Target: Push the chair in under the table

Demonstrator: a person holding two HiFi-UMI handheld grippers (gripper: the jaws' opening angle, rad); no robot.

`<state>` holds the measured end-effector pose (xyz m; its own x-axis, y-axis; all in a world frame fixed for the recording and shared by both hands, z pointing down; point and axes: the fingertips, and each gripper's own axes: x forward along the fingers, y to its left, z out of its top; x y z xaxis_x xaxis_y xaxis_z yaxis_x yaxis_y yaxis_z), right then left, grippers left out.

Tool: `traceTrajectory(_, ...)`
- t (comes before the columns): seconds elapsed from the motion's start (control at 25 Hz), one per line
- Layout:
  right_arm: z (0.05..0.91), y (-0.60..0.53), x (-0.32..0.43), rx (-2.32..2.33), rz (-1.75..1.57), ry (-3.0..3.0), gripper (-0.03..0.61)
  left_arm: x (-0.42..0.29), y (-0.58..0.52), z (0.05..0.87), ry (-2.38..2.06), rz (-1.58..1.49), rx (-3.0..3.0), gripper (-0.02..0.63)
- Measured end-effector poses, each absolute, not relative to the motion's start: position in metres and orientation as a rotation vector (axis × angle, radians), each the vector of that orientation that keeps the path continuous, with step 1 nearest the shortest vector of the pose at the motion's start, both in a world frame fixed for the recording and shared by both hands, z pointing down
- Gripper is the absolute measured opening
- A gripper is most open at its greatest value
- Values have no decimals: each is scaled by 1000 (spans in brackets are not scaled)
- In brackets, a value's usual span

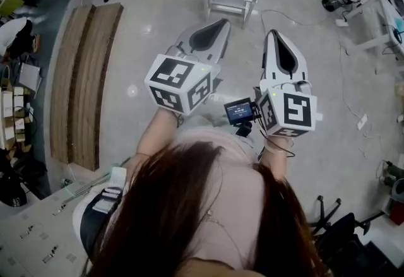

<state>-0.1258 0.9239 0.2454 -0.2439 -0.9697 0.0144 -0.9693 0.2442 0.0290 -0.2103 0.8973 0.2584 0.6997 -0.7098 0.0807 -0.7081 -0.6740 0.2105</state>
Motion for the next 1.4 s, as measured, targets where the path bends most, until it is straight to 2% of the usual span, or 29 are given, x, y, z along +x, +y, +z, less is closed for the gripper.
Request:
traceTrajectory(0.76,254,872,-145,1919,-48,-2501,19,-225,839,278,-1073,-14,2674,8)
traceTrajectory(1.4,263,741,-101,1789,-16,-2556,20,-171,707,272,-1146,-5,2662,8)
